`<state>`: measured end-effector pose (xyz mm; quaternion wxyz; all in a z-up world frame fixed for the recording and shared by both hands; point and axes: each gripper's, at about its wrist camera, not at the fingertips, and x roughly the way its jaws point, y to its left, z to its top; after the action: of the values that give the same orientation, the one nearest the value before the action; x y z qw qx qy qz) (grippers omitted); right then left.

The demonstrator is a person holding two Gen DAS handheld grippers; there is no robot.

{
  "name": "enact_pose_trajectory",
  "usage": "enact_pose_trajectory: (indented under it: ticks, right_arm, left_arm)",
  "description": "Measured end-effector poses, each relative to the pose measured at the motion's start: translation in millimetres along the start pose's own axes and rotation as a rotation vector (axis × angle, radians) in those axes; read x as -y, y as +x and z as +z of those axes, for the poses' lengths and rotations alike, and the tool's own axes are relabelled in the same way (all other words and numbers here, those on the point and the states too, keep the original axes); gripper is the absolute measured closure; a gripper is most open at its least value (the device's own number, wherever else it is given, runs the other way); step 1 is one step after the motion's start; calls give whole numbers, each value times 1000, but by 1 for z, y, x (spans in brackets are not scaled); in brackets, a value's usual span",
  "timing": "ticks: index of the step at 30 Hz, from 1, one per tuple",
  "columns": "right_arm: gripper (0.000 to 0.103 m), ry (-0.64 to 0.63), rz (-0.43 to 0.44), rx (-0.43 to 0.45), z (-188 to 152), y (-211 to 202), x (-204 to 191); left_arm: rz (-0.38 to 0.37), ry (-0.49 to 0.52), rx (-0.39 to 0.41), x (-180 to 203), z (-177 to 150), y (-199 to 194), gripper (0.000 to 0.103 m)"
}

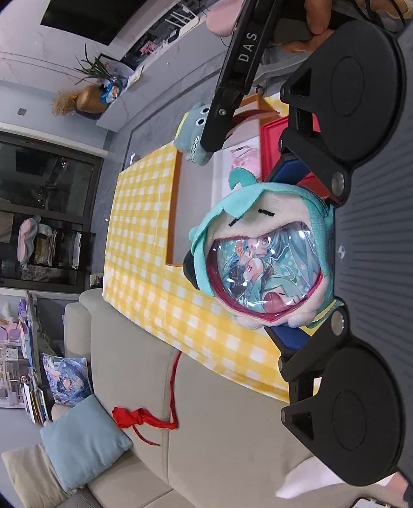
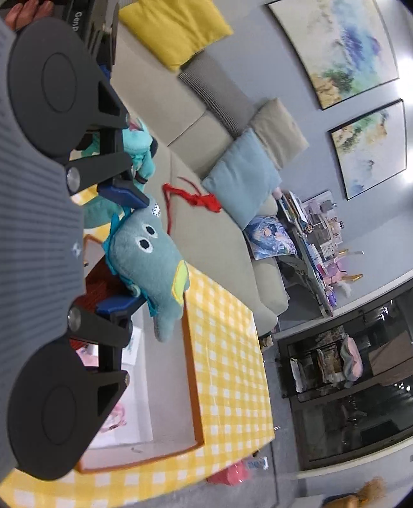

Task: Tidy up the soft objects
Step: 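Carry the backpack and blue-grey plush over the orange box with both tools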

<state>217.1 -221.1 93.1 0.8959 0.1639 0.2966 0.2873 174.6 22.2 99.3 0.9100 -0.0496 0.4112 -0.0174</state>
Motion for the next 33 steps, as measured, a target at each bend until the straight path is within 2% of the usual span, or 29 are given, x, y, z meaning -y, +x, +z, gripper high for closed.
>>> enact_pose_trajectory:
  ticks: [7, 12, 16, 23, 26, 29, 33]
  right_arm:
    - [46, 12, -17, 45, 33, 28, 37]
    - [46, 37, -64, 22, 45, 55, 81]
    - [46, 105, -46, -19, 50, 78, 113]
    - [46, 21, -91, -140, 40, 119, 139]
    - [46, -58, -111, -189, 35, 132, 149]
    - [46, -16, -78, -279, 32, 145, 167]
    - [46, -87, -140, -323, 25, 159, 166]
  left_arm:
    - [14, 51, 43, 22, 49, 12, 2]
    - [16, 109, 73, 42, 84, 38, 2]
    - [-17, 183, 104, 65, 101, 64, 2]
    - [13, 269, 62, 97, 97, 135, 2]
    - [16, 257, 25, 100, 91, 163, 2]
    - [68, 255, -46, 101, 85, 186, 2]
    - [88, 229, -73, 96, 77, 198, 2]
